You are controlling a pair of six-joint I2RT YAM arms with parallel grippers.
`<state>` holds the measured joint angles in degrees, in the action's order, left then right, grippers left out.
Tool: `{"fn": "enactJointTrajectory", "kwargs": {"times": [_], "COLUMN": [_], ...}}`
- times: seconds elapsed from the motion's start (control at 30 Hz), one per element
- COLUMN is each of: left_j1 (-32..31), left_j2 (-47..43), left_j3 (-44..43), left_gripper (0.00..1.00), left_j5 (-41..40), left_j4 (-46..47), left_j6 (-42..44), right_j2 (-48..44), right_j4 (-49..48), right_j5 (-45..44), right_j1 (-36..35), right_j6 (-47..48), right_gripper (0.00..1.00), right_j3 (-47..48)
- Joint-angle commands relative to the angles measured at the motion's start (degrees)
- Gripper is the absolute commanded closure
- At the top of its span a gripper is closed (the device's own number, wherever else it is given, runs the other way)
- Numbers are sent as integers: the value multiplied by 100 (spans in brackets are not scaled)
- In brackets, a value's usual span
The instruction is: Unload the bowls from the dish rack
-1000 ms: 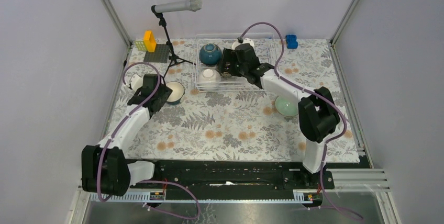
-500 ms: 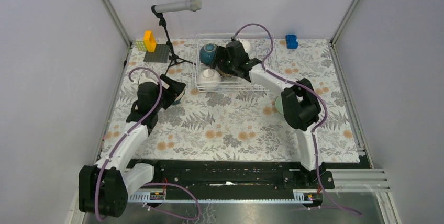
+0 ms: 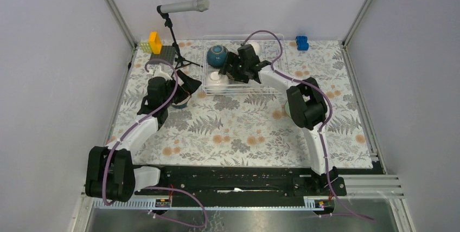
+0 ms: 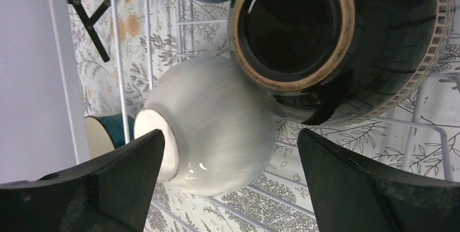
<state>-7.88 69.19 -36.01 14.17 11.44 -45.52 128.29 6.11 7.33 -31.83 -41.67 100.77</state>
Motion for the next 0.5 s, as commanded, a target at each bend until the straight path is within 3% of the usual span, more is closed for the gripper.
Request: {"fn": "enactJointTrajectory", "kwargs": {"times": [0.0, 0.47], "left_j1": [-7, 32], "left_j2": [166, 1668], "left_j3": [-386, -1114], "left_gripper": [3, 16], "left_j5": [11, 583], "left_j4": [453, 887], "left_j6": [331, 553], "right_j2": [162, 350], "right_j4": [102, -196], "right_j5": [447, 934], "right_j1": [12, 22], "right_j6": [-77, -572], "right_gripper": [0, 0], "right_j3": [272, 106]}}
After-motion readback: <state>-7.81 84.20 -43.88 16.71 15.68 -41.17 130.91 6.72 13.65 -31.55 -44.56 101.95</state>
